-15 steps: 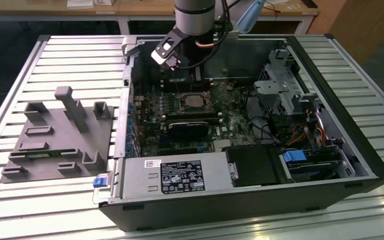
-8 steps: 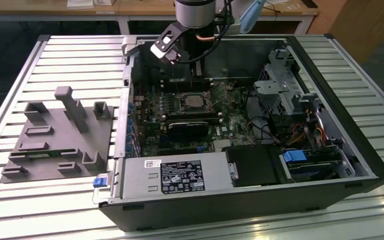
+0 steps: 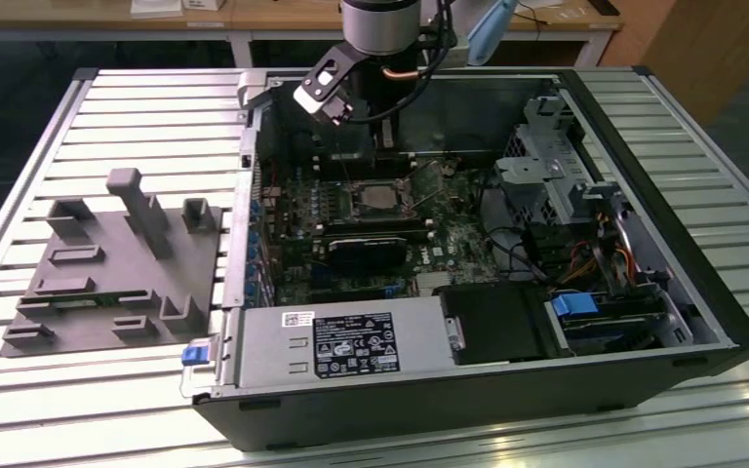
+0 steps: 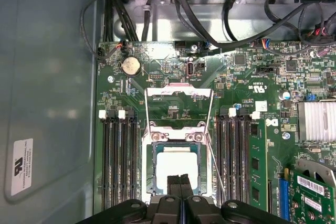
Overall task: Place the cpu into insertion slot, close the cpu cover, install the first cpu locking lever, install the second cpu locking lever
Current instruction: 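Close the cpu cover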
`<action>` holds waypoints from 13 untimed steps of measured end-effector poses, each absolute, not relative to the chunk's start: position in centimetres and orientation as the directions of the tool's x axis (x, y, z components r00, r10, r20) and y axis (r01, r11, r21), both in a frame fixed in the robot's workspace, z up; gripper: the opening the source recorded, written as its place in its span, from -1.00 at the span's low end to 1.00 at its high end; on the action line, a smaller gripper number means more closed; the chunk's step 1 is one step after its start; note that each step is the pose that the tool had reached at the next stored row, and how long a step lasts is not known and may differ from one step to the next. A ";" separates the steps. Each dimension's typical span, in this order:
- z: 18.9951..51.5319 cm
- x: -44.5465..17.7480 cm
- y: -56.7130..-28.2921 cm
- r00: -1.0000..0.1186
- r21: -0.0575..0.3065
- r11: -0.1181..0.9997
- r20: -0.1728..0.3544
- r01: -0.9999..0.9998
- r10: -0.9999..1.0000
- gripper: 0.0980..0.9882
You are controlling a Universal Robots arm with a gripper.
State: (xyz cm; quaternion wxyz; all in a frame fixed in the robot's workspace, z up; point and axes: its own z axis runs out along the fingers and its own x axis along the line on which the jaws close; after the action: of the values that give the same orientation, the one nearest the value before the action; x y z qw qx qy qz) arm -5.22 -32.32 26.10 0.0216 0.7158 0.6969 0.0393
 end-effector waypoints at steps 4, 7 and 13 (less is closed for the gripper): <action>26.1 -5.2 -32.3 0.026 0.086 -0.028 0.026 0.996 0.999 -0.99; 26.1 -5.2 -32.3 0.026 0.086 -0.028 0.026 0.996 0.999 -0.99; 26.1 -4.9 -32.3 0.026 0.086 -0.028 0.026 0.996 0.999 -0.99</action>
State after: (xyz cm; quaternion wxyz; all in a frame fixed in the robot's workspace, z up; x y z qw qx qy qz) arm -4.86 -32.32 26.11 0.0216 0.7158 0.6969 0.0392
